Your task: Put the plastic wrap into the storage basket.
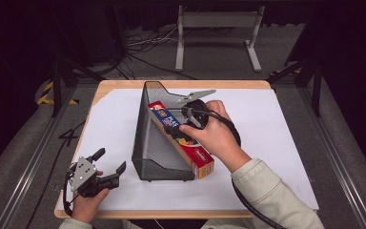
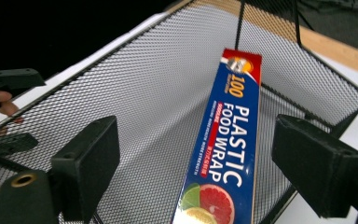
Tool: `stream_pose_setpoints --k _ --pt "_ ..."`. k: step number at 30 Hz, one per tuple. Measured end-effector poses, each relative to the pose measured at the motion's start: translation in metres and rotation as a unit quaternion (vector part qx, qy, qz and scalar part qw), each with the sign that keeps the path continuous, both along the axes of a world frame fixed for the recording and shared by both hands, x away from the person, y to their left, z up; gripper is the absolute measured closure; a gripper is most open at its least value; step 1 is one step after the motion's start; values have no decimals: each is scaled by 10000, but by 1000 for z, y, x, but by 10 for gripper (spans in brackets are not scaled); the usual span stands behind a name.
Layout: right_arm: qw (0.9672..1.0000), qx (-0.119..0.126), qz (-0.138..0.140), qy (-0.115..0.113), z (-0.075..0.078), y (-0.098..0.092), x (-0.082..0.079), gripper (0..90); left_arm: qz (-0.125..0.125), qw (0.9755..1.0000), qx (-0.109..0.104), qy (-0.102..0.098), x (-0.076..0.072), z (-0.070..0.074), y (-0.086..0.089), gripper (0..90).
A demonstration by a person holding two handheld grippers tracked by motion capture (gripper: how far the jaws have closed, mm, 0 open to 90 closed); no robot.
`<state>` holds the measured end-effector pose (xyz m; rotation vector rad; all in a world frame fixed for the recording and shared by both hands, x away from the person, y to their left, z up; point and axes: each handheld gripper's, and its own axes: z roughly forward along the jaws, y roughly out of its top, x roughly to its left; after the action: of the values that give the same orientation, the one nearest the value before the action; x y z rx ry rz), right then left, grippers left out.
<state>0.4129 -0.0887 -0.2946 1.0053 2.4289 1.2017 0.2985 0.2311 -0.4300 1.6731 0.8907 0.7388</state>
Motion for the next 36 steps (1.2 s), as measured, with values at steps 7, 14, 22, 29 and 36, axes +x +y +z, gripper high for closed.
stream_pose_setpoints --k 7,14,22,29,36 --pt "9993 48 68 -359 4 -13 -6 162 -5 10000 -24 4 0 0 1 153" --pt "9972 191 268 -669 11 -34 -15 161 -20 10000 -18 4 0 0 0 152" --pt "9963 324 307 -730 12 -65 -25 157 -14 10000 -14 11 0 0 0 152" --pt "9963 236 225 -799 12 -95 -36 153 -1 10000 -70 30 0 1 0 153" --pt "9955 232 160 -903 9 -129 -47 153 14 9999 -87 52 0 0 1 152"
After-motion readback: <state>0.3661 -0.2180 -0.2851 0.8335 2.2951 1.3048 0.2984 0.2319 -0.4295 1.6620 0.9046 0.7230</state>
